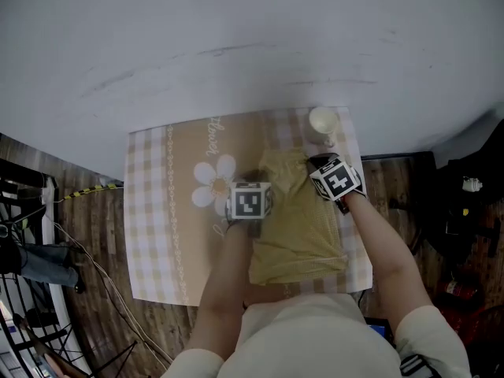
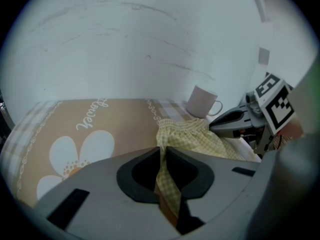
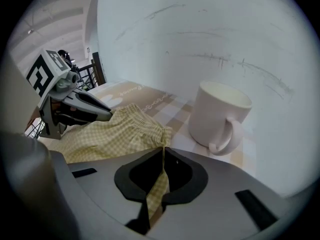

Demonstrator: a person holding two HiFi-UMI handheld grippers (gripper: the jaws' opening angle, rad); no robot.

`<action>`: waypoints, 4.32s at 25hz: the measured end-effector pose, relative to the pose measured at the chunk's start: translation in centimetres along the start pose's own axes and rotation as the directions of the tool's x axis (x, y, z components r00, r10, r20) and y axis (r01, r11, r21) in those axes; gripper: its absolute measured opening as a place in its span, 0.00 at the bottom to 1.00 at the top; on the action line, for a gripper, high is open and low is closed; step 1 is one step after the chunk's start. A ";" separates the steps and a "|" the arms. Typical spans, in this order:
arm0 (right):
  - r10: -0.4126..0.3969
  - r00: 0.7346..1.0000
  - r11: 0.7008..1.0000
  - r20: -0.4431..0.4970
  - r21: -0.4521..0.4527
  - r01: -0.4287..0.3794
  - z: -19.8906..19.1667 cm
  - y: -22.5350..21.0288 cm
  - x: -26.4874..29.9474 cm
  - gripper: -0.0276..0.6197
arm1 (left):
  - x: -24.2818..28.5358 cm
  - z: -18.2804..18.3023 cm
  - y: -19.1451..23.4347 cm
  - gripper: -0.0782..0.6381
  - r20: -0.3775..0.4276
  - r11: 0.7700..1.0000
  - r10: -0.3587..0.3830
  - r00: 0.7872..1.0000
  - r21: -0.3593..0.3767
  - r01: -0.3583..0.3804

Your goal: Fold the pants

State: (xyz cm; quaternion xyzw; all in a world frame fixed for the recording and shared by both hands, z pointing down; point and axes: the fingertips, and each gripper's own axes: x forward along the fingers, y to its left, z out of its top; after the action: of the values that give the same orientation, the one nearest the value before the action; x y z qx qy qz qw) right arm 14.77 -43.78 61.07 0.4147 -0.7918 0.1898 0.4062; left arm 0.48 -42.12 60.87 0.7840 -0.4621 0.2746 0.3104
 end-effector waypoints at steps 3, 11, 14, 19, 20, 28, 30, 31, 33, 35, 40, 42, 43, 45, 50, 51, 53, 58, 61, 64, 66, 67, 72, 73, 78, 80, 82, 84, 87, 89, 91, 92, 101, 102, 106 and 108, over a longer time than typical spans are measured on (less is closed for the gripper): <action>-0.022 0.998 1.000 0.061 0.005 0.021 0.6 0.1 -1.5 0.06 | -1.1 0.7 -0.1 0.15 0.041 1.000 0.012 0.999 0.011 -0.012; -0.013 0.969 0.999 0.246 0.054 -0.001 2.0 1.5 -7.0 0.06 | -5.6 2.1 -1.5 0.14 0.164 0.998 -0.033 0.986 0.049 0.026; 0.020 0.952 0.997 0.305 0.064 -0.041 1.9 2.5 -9.4 0.06 | -7.8 1.8 -2.6 0.14 0.194 0.997 -0.055 0.979 0.072 0.042; 0.084 0.925 0.990 0.372 0.072 -0.118 0.7 4.3 -12.7 0.06 | -11.0 0.2 -4.5 0.14 0.215 0.992 -0.078 0.974 0.117 0.053; 0.097 0.919 0.989 0.381 0.070 -0.133 0.4 4.7 -13.3 0.06 | -11.6 -0.3 -4.8 0.14 0.215 0.991 -0.080 0.973 0.118 0.055; 0.189 0.892 0.974 0.410 0.040 -0.224 -3.8 8.7 -17.2 0.06 | -15.6 -6.0 -7.9 0.14 0.196 0.994 -0.074 0.978 0.099 0.056; 0.209 0.889 0.971 0.407 0.022 -0.238 -5.1 9.6 -17.9 0.06 | -16.3 -7.5 -8.6 0.14 0.193 0.994 -0.075 0.978 0.095 0.057; 0.218 0.888 0.970 0.405 0.012 -0.244 -5.8 10.1 -18.2 0.06 | -16.7 -8.2 -8.9 0.14 0.193 0.994 -0.074 0.978 0.095 0.056; 0.233 0.886 0.968 0.400 -0.010 -0.251 -7.0 10.8 -18.7 0.06 | -17.2 -9.4 -9.5 0.14 0.190 0.993 -0.065 0.980 0.106 0.045; 0.245 0.886 0.966 0.394 -0.025 -0.256 -8.1 11.4 -19.0 0.06 | -17.5 -10.6 -10.1 0.14 0.186 0.993 -0.050 0.981 0.117 0.029; 0.264 0.889 0.961 0.374 -0.020 -0.277 -10.9 12.7 -19.3 0.06 | -17.6 -13.6 -10.9 0.14 0.152 0.993 -0.009 0.988 0.117 -0.009; 0.267 0.892 0.960 0.366 -0.019 -0.280 -11.8 13.2 -19.3 0.06 | -17.5 -14.8 -11.0 0.14 0.129 0.993 0.008 0.992 0.112 -0.023; 0.269 0.893 0.960 0.359 -0.020 -0.281 -12.2 13.4 -19.2 0.06 | -17.4 -15.3 -11.1 0.14 0.118 0.994 0.014 0.993 0.108 -0.027; 0.274 0.897 0.958 0.348 -0.021 -0.285 -12.9 13.8 -19.0 0.06 | -17.3 -16.3 -11.2 0.14 0.099 0.995 0.024 0.995 0.098 -0.034; 0.273 0.907 0.959 0.321 -0.015 -0.284 -14.6 14.7 -18.4 0.06 | -17.3 -18.5 -11.5 0.14 0.048 0.995 0.051 0.998 0.081 -0.055; 0.271 0.910 0.960 0.315 -0.017 -0.280 -14.9 14.8 -18.3 0.06 | -17.3 -18.8 -11.5 0.14 0.043 0.995 0.058 0.997 0.079 -0.061; 0.269 0.915 0.961 0.302 -0.022 -0.276 -15.6 15.2 -18.2 0.06 | -17.5 -19.5 -11.4 0.14 0.035 0.995 0.070 0.997 0.075 -0.073; 0.275 0.921 0.960 0.276 -0.033 -0.277 -17.1 16.1 -18.7 0.06 | -18.4 -21.0 -11.9 0.14 0.030 0.995 0.081 0.996 0.049 -0.083; 0.269 0.924 0.962 0.272 -0.036 -0.270 -18.0 16.5 -19.3 0.06 | -19.0 -21.5 -12.5 0.14 0.043 0.994 0.099 0.994 0.038 -0.100; 0.269 0.922 0.962 0.278 -0.029 -0.272 -18.8 17.1 -20.0 0.06 | -19.8 -21.9 -13.1 0.14 0.062 0.992 0.119 0.991 0.024 -0.121; 0.265 0.919 0.962 0.293 -0.015 -0.273 -19.2 17.5 -20.6 0.06 | -20.5 -22.2 -13.7 0.14 0.081 0.992 0.128 0.988 0.007 -0.129; 0.261 0.916 0.962 0.303 -0.008 -0.272 -19.3 17.7 -21.0 0.06 | -20.9 -22.2 -14.0 0.14 0.092 0.991 0.130 0.987 -0.003 -0.131; 0.248 0.896 0.963 0.369 0.006 -0.270 -18.9 18.8 -23.4 0.06 | -22.6 -22.4 -15.5 0.14 0.152 0.990 0.138 0.979 -0.035 -0.135; 0.247 0.890 0.963 0.384 0.006 -0.269 -18.8 19.1 -23.9 0.06 | -22.9 -22.6 -15.7 0.14 0.160 0.990 0.140 0.977 -0.036 -0.136; 0.237 0.865 0.965 0.443 -0.005 -0.261 -18.4 20.5 -26.8 0.06 | -24.7 -23.2 -17.9 0.14 0.200 0.991 0.135 0.970 -0.043 -0.129; 0.237 0.856 0.965 0.459 -0.012 -0.260 -18.4 21.1 -27.8 0.06 | -25.4 -23.4 -18.6 0.14 0.216 0.990 0.137 0.967 -0.044 -0.130; 0.237 0.849 0.965 0.473 -0.015 -0.261 -18.5 21.6 -28.7 0.06 | -26.1 -23.3 -19.4 0.14 0.231 0.991 0.130 0.964 -0.048 -0.122; 0.234 0.843 0.966 0.483 -0.022 -0.256 -18.8 22.1 -29.5 0.06 | -26.7 -23.5 -20.0 0.14 0.240 0.992 0.127 0.962 -0.050 -0.118; 0.225 0.842 0.971 0.490 -0.039 -0.237 -19.2 22.7 -30.4 0.06 | -27.6 -23.6 -20.9 0.14 0.255 0.992 0.126 0.959 -0.062 -0.114; 0.219 0.842 0.972 0.494 -0.039 -0.230 -19.5 22.9 -30.9 0.06 | -28.2 -23.7 -21.4 0.14 0.265 0.991 0.129 0.956 -0.069 -0.115; 0.213 0.840 0.973 0.500 -0.029 -0.229 -19.9 23.2 -31.4 0.06 | -28.6 -24.1 -21.7 0.14 0.275 0.991 0.133 0.952 -0.071 -0.118; 0.211 0.838 0.973 0.504 -0.025 -0.230 -20.0 23.3 -31.6 0.06 | -28.9 -24.2 -21.8 0.14 0.281 0.990 0.134 0.950 -0.072 -0.118; 0.196 0.839 0.977 0.507 -0.022 -0.214 -20.8 23.4 -32.3 0.05 | -29.6 -24.5 -22.3 0.14 0.304 0.990 0.134 0.943 -0.078 -0.116; 0.190 0.841 0.977 0.507 -0.017 -0.211 -20.8 23.3 -32.3 0.05 | -29.6 -24.3 -22.3 0.14 0.306 0.990 0.134 0.942 -0.076 -0.116; 0.173 0.848 0.981 0.501 -0.007 -0.196 -20.6 22.8 -32.4 0.04 | -29.8 -23.7 -22.4 0.14 0.319 0.990 0.135 0.938 -0.077 -0.117; 0.169 0.845 0.981 0.507 -0.008 -0.192 -20.4 22.9 -32.4 0.04 | -29.8 -23.6 -22.3 0.14 0.322 0.990 0.137 0.937 -0.076 -0.119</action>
State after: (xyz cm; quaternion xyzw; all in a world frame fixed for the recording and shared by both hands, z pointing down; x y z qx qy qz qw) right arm 16.73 -1.11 48.14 0.3823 -0.9016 0.1289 0.1561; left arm 4.45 0.31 49.77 0.7780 -0.5646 0.1478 0.2327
